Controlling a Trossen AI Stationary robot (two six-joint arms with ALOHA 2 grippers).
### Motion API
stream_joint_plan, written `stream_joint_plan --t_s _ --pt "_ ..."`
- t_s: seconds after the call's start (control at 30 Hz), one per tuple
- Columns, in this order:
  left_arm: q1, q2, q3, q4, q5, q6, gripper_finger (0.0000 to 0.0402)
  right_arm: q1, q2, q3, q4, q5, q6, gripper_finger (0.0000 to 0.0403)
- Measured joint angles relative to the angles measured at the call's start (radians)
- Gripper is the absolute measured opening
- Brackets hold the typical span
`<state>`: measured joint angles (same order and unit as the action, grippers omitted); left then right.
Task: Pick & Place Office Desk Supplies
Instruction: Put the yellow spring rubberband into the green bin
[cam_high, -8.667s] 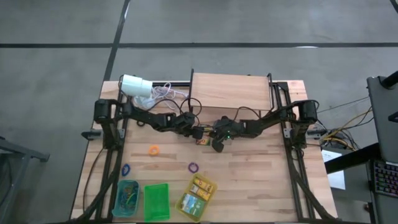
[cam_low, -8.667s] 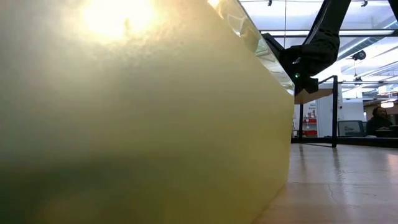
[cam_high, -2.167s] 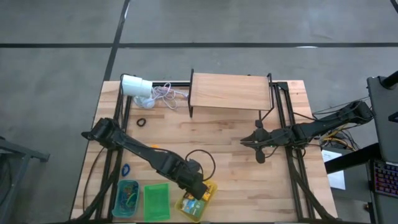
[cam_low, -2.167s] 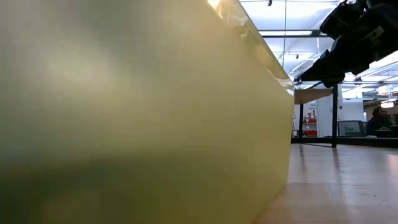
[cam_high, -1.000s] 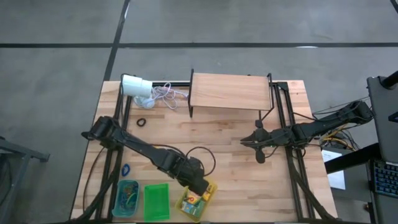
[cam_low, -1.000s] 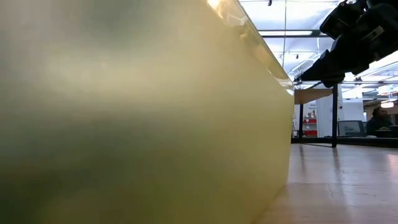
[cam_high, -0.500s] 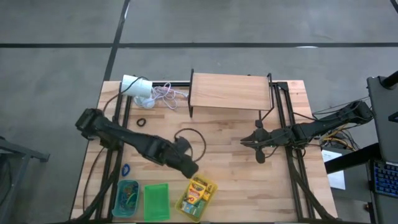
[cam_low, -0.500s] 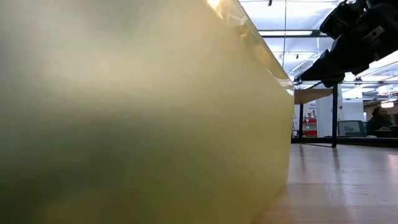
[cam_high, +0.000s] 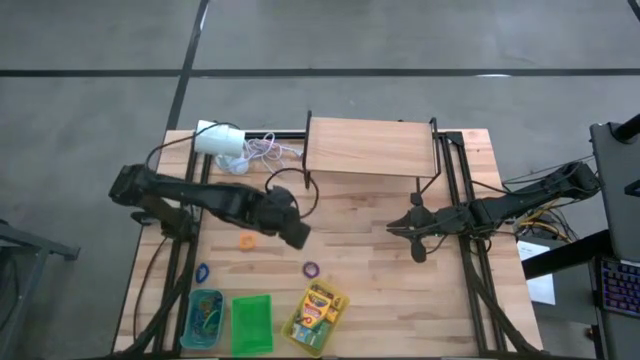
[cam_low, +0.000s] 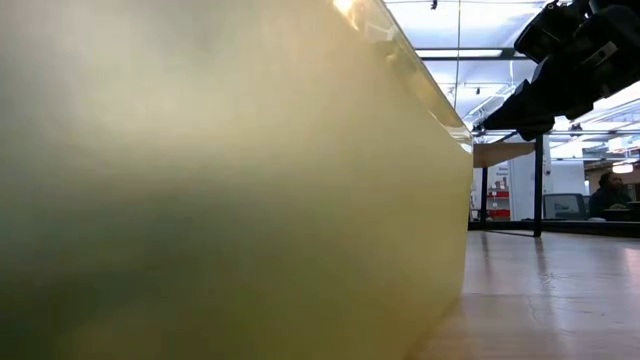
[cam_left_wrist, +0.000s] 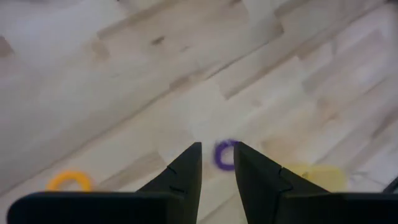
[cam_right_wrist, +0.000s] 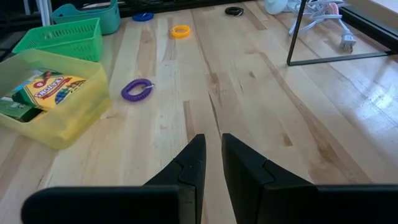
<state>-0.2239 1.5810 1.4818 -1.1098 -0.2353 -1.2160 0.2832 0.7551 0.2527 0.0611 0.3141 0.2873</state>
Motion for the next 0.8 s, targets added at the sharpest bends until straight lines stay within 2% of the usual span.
stream_joint_plan --t_s 0.27,0.47,0.63,0.8 --pt "-0.014 0.000 0.000 0.033 0.002 -0.121 0.0099 0.000 0.000 0.000 0.000 0.000 0.000 0.0052" --pt "-0.015 -0.001 -0.007 -0.036 0.000 -0.097 0.0099 0.000 0.000 0.000 0.000 0.000 0.000 0.0052" --pt "-0.014 -0.003 -0.055 -0.137 0.004 -0.174 0.0099 0.000 0.000 0.000 0.000 0.000 0.000 0.0052" --pt "-0.015 -0.027 -0.183 -0.163 0.053 -0.274 0.0099 0.000 0.000 0.000 0.000 0.000 0.000 0.0052"
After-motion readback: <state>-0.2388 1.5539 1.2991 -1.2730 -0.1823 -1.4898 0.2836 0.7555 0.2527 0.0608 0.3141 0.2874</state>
